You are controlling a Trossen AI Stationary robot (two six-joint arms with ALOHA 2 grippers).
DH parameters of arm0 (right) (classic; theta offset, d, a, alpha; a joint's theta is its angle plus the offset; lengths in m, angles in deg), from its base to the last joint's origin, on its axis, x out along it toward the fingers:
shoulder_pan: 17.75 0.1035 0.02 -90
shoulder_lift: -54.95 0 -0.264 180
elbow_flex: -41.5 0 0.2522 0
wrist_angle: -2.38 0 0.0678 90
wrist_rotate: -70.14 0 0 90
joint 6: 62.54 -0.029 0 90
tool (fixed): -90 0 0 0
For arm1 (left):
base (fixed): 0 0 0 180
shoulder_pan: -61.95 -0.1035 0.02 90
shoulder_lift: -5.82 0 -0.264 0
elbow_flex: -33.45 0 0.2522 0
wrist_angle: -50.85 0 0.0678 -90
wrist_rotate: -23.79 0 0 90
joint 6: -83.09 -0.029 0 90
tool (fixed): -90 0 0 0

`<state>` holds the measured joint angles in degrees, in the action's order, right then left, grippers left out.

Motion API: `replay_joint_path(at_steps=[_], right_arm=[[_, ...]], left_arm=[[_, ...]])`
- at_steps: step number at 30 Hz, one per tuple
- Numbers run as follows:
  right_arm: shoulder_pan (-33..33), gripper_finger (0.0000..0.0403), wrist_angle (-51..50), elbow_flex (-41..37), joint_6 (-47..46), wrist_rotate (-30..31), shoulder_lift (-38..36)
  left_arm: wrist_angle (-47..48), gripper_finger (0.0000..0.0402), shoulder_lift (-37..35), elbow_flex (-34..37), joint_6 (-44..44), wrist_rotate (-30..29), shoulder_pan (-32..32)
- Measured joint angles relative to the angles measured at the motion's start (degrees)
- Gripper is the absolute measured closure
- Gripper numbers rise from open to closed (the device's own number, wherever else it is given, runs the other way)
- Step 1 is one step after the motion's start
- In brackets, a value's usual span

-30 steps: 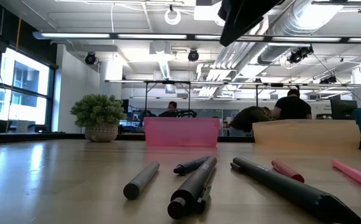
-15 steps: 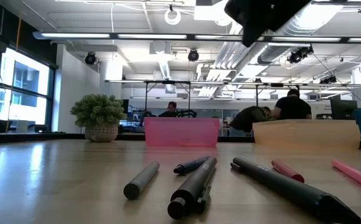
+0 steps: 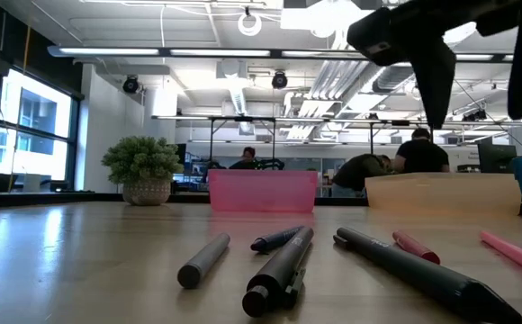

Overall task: Sort crayons/erasers/pens/pencils in bins
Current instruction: Put the pink pencil into the red bin

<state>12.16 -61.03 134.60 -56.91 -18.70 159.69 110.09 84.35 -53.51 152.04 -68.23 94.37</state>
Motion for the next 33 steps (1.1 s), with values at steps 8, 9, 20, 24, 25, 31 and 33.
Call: replay_joint_path(at_steps=[8,9,20,24,25,31,33], right_arm=[[0.0,0.0219,-0.3,0.0,0.9,-0.3,2.7],[0.1,0.0219,-0.2,0.0,0.9,-0.3,3.1],[3.2,0.0219,1.2,0.0,2.4,-0.4,6.6],[4.0,0.0219,2.8,0.0,2.6,1.0,7.1],[4.0,0.0219,3.2,0.0,2.6,1.2,7.3],[4.0,0.0219,5.1,0.0,6.1,0.5,9.0],[4.0,0.0219,5.1,0.0,6.9,-0.6,10.0]], left_arm=[[-8.7,0.0283,-0.2,-4.0,-3.3,7.9,-5.2],[-10.6,0.0283,-0.2,-4.0,-4.0,8.8,-5.4],[-17.0,0.0283,-0.2,-4.0,-6.6,10.5,-3.4],[-17.0,0.0283,-0.2,-4.0,-6.6,10.5,-2.2],[-17.0,0.0283,-0.2,-4.0,-6.6,10.5,-2.0],[-16.5,0.0283,-0.1,-4.0,-7.5,10.4,-1.0],[-16.4,0.0283,-0.1,-4.0,-8.7,10.4,-0.8]])
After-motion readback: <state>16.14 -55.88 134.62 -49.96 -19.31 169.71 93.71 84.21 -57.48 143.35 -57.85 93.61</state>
